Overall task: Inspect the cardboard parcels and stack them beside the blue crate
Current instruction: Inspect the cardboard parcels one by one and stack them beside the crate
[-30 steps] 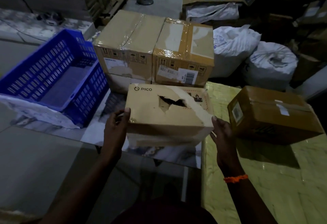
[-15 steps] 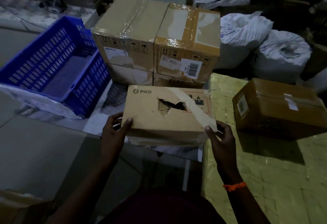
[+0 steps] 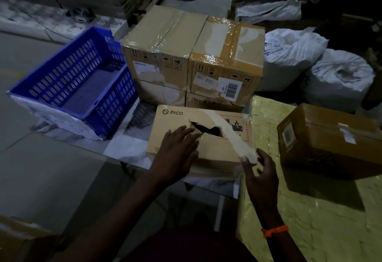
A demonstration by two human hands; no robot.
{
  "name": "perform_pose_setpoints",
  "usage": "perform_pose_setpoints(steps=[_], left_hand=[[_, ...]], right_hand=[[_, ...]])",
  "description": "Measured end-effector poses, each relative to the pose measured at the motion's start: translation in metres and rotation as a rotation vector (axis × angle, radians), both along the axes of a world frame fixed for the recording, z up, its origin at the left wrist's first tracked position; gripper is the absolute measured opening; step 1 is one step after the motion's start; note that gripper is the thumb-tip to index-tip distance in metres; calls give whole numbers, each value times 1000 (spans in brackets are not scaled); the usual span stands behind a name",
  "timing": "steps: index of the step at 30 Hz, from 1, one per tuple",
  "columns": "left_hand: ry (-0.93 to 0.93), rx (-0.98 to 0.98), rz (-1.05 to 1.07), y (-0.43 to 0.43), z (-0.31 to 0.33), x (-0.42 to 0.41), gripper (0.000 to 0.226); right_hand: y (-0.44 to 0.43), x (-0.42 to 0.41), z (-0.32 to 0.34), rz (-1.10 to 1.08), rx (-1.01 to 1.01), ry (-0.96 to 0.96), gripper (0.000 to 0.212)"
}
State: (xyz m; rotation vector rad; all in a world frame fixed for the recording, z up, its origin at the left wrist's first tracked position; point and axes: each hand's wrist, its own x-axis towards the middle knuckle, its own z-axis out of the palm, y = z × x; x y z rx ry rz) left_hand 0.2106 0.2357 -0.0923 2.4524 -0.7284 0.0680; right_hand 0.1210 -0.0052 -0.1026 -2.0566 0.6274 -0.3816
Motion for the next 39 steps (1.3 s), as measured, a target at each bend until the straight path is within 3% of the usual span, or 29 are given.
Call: perform_pose_setpoints(steps=[3,6,8,11,14,20,25,28,31,35,39], left_hand=[[42,-142,196,16,-6,-4,55],[95,-285,439,42,-13,-17,60],[214,-361,559,54,-9,-33,62],[419,-367,509,61,-9,-50,41],[483,-452,460,66,-28,-54,50],[318,-533,481,61,-17,-48,45],[12,-563,549,70,20,-28,59],[-71,-531,623,82,23,-12,69],[9,-563,702,88,16,-4,76],[381,-700,767,91,11,1,82],[466,-754,642,76,13,1,60]], right_hand=[[14,7,11,167,-275,-163,56],[38,32,19,484,-360,-126,69],[53,54,18,695,-585,-70,80],[71,79,10,865,-851,63,92],[77,88,5,837,-943,104,100],[62,91,12,814,-730,-53,100],[51,80,36,650,-194,-243,97],[50,70,39,613,61,-284,92],[49,61,30,607,119,-255,92],[37,43,16,545,207,-202,91],[16,24,10,460,220,-164,89]])
